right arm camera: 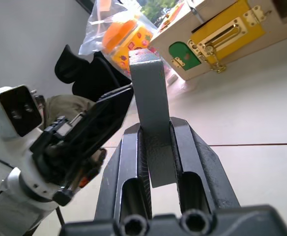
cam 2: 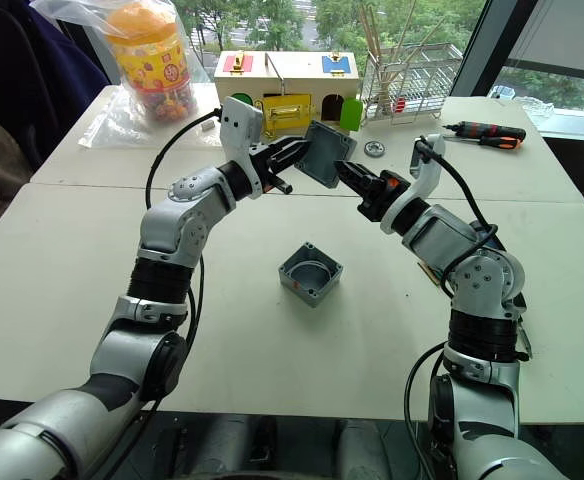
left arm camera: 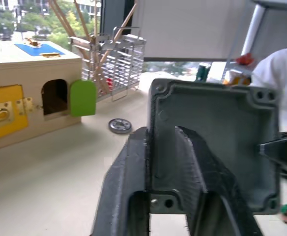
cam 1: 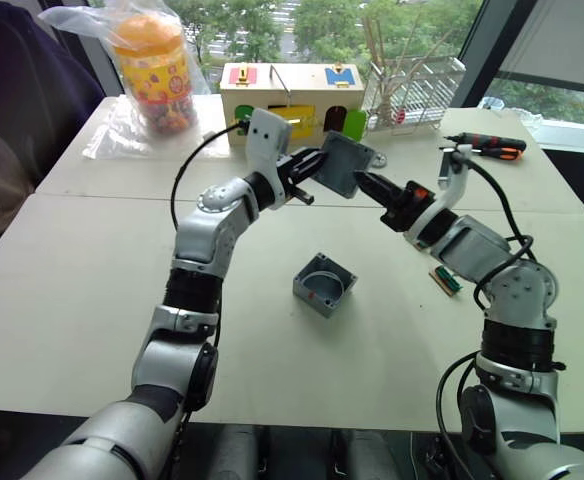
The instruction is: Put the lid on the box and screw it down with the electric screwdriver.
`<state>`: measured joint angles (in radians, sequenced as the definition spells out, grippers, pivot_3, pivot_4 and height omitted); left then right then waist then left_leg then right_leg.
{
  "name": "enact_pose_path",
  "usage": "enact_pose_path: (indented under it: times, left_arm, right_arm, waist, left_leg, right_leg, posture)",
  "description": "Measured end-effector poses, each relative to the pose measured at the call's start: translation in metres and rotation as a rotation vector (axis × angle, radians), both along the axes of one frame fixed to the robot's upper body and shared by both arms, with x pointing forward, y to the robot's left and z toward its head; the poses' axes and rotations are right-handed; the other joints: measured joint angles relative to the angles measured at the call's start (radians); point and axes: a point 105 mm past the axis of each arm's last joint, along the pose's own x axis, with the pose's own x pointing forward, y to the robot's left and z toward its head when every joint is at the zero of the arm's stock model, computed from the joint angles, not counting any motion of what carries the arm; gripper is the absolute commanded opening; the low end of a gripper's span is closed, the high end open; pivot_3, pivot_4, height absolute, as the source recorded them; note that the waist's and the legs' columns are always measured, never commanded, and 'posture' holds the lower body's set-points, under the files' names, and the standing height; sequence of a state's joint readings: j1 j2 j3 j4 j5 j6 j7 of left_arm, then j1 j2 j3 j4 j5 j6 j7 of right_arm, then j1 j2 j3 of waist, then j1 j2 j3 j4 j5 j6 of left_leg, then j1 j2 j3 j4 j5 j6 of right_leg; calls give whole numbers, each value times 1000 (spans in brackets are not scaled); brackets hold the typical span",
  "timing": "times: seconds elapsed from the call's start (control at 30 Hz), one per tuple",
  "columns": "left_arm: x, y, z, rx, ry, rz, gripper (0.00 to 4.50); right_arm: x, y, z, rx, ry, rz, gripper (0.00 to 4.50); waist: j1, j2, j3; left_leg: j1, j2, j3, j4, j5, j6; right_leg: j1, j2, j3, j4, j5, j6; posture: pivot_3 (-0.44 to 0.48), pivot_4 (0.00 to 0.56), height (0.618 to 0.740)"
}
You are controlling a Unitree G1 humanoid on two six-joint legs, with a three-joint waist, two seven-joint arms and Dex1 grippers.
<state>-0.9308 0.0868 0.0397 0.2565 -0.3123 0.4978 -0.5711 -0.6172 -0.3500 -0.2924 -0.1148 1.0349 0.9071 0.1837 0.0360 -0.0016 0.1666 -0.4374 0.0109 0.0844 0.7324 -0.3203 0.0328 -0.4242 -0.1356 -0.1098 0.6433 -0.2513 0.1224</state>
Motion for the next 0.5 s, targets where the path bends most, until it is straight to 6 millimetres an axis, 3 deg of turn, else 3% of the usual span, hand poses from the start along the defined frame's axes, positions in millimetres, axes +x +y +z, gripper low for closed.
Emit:
enact_pose_path:
  times: [0.17,0.3,0.4,0.5]
  left_arm:
    - [-6,14,13,-94,44,-67,4441]
    - [-14,42,25,-142,92,-118,4441]
    - [-19,70,35,-184,133,-109,4441]
    - [-23,85,36,-232,185,-114,3121]
  right_arm:
    - [0,2,0,5,-2,8,75]
    - [1,3,9,-80,-95,-66,75]
    - [-2,-10,28,-272,-284,-209,75]
    - [-20,-8,22,-708,-564,-244,75]
  waist:
    - [-11,0,0]
    - [-30,1,0]
    - [-31,1,0]
    - [-25,0,0]
  left_leg:
    - [0,0,-2,0,0,0]
    - [0,0,-3,-2,0,0]
    - [0,1,-4,-3,0,-1]
    - [0,0,-4,-2,0,-1]
  right_leg:
    - [0,0,0,0,0,0]
    - [-1,0,1,0,0,0]
    - [-2,0,1,0,0,0]
    - [-1,-1,1,-1,0,0]
  posture:
    - [0,150,706]
    - [0,150,706]
    - [0,150,706]
    - [0,150,706]
